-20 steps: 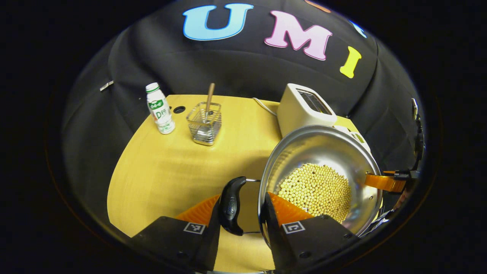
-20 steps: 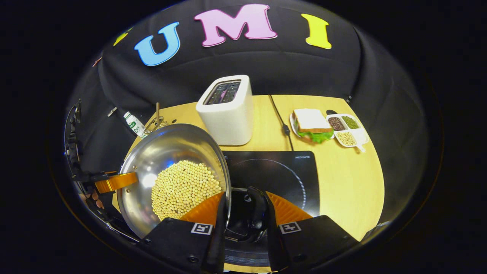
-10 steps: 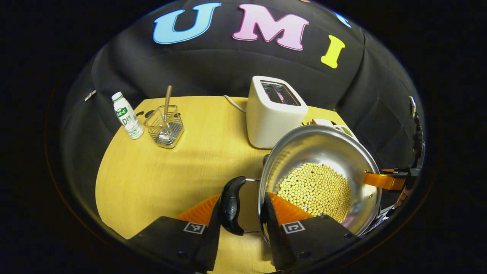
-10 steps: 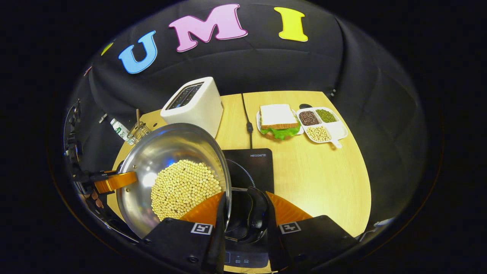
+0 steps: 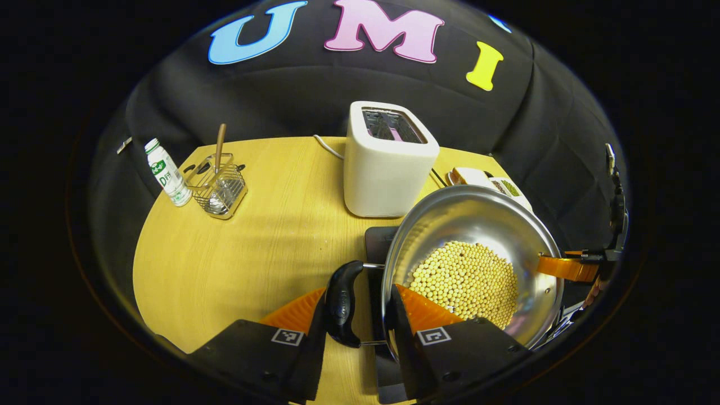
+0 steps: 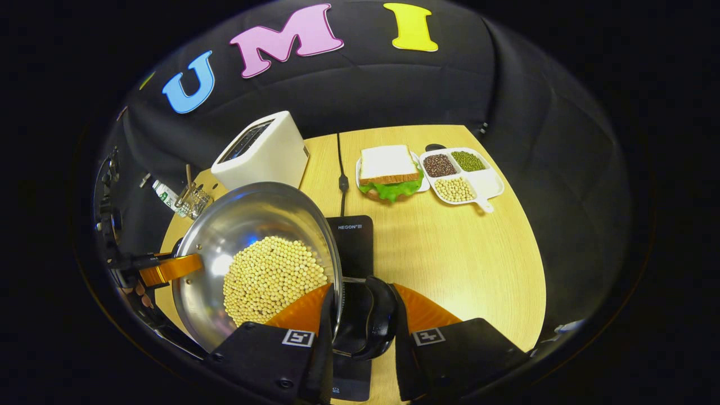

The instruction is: First push the handle of the pot to place it horizontally, then grasp the pot with both hands and set it on the induction cooktop.

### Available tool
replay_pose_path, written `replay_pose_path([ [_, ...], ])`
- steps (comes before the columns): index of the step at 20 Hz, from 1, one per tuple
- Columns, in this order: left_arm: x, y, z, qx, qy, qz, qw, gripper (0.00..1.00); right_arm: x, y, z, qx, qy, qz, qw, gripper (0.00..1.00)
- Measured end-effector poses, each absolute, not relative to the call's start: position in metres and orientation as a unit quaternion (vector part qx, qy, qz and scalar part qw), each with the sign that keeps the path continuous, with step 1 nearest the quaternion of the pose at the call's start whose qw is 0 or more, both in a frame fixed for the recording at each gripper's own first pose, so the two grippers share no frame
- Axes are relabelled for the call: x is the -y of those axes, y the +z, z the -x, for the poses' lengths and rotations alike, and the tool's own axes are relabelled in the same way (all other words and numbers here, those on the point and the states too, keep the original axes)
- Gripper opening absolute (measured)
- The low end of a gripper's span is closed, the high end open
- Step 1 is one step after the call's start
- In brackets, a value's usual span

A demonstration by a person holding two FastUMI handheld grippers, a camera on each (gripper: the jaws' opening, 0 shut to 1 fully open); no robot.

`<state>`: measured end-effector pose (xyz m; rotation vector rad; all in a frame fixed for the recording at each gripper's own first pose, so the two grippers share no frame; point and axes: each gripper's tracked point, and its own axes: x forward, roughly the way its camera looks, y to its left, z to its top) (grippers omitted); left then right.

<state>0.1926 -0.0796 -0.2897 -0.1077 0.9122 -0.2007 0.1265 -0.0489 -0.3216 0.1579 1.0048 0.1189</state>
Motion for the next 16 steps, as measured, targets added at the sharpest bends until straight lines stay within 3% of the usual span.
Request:
replay_pose_path([
  [16,0.075,-0.303,-0.201,-0.438,-0.095,0.051,0.893,0.59,0.044,-0.336,-0.132,-0.483,0.050,-0.089,0.870,0.50],
])
